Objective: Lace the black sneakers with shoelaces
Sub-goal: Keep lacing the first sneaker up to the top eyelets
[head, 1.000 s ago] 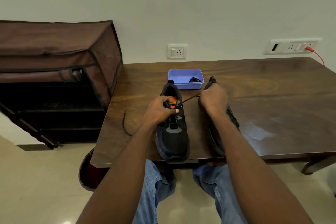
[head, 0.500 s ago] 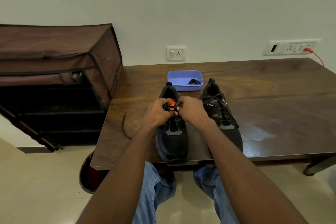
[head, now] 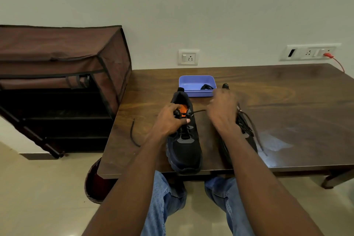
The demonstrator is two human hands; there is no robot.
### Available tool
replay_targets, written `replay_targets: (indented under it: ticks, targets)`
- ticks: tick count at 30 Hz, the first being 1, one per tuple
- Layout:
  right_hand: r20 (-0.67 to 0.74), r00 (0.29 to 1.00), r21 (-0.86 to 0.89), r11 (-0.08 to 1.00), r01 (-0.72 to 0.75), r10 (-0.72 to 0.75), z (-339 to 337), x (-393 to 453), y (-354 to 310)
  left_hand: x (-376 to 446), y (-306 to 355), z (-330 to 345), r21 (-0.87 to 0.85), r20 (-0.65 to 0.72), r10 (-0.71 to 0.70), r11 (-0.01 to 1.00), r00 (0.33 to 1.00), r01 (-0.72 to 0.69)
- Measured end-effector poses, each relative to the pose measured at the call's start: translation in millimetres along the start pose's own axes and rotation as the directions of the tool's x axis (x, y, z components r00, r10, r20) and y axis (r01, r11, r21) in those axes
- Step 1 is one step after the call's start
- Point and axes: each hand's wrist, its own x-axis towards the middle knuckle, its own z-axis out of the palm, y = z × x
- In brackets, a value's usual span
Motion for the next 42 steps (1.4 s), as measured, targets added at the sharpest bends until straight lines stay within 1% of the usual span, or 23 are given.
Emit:
replay_targets:
  ticks: [1,2,3,5,6,7,9,11,13,16,20,23,25,27,28,29,31,33,36,37,40,42]
  targets:
    - [0.086,0.992,0.097,0.992,0.079,-0.087,4.6,-3.7,-9.8,-1.2,0.5,-1.2,0.006,-0.007,0.006,1.000,1.000,-0.006]
    - [0.180,0.973,0.172,0.979,0.114,-0.145,9.0,-7.4,-17.6,-1.1,0.3,-3.4,-0.017,-0.010,-0.019,1.000,1.000,0.019]
    - [0.266,0.948,0.203,0.971,0.124,-0.177,11.5,-10.1,-23.3,0.1,-0.5,-5.2,-0.060,-0.015,-0.062,0.996,0.998,0.061]
    - [0.384,0.906,0.212,0.972,0.101,-0.178,14.1,-12.0,-26.2,-1.6,-1.3,-10.1,-0.120,-0.034,-0.145,0.983,0.989,0.140]
    - [0.416,0.895,0.225,0.972,0.072,-0.162,14.4,-11.3,-25.5,-2.8,-2.8,-12.7,-0.102,-0.037,-0.159,0.983,0.987,0.154]
    - [0.437,0.887,0.238,0.970,0.047,-0.150,15.2,-10.4,-24.5,-3.6,-6.2,-14.6,-0.062,-0.043,-0.141,0.988,0.989,0.138]
    - [0.455,0.880,0.253,0.967,0.020,-0.137,16.2,-9.4,-21.1,-5.0,-11.4,-15.9,-0.026,-0.033,-0.109,0.994,0.993,0.108]
    - [0.465,0.877,0.249,0.969,0.000,-0.119,17.6,-8.6,-19.2,-7.6,-10.8,-18.1,-0.018,-0.041,-0.108,0.994,0.993,0.107]
    - [0.456,0.887,0.238,0.970,-0.038,-0.077,19.5,-6.5,-18.0,-6.4,-12.1,-21.3,-0.015,-0.106,-0.108,0.994,0.988,0.107]
    - [0.456,0.890,0.222,0.969,-0.111,-0.002,20.8,-2.6,-17.4,-7.1,-11.8,-24.6,0.068,-0.173,-0.098,0.991,0.980,0.111]
    - [0.446,0.894,0.201,0.967,-0.158,0.053,20.1,-1.3,-18.8,-5.8,-10.4,-25.8,0.131,-0.168,-0.136,0.979,0.976,0.158]
    - [0.436,0.896,0.198,0.962,-0.190,0.087,18.4,-0.3,-17.5,-8.1,-12.5,-30.4,0.087,-0.166,-0.144,0.983,0.976,0.160]
    - [0.461,0.878,0.217,0.944,-0.250,0.127,15.0,1.6,-14.4,-11.7,-9.0,-33.7,-0.030,-0.129,-0.072,0.997,0.989,0.069]
    - [0.516,0.842,0.281,0.897,-0.342,0.159,9.8,3.8,-12.2,-16.7,0.1,-34.8,-0.130,-0.041,0.096,0.986,0.995,-0.101]
    - [0.548,0.821,0.336,0.857,-0.390,0.159,6.9,4.6,-11.8,-19.1,5.1,-33.4,-0.164,0.017,0.176,0.972,0.984,-0.171]
    - [0.576,0.804,0.395,0.810,-0.434,0.149,3.7,4.3,-12.1,-20.3,8.7,-30.1,-0.182,0.081,0.219,0.962,0.972,-0.202]
    - [0.604,0.790,0.501,0.721,-0.479,0.105,-5.3,-1.0,-15.2,-21.8,14.4,-23.5,-0.181,0.188,0.208,0.968,0.960,-0.174]
    - [0.604,0.795,0.570,0.664,-0.483,0.059,-15.5,-8.5,-18.7,-20.7,16.5,-17.4,-0.148,0.220,0.182,0.977,0.958,-0.152]
    - [0.602,0.798,0.613,0.633,-0.473,0.014,-27.6,-16.0,-21.9,-17.4,16.6,-14.0,-0.028,0.152,0.231,0.973,0.961,-0.229]
    - [0.601,0.799,0.621,0.631,-0.464,-0.004,-31.6,-18.3,-22.8,-16.9,16.0,-13.7,0.002,0.120,0.232,0.972,0.965,-0.234]
    - [0.591,0.803,0.658,0.618,-0.429,-0.072,-38.2,-23.1,-26.6,-17.8,16.0,-12.0,-0.042,0.026,0.202,0.979,0.979,-0.201]
    - [0.594,0.794,0.678,0.612,-0.408,-0.130,-40.0,-25.7,-29.0,-18.7,17.0,-11.7,-0.073,-0.009,0.255,0.964,0.967,-0.255]
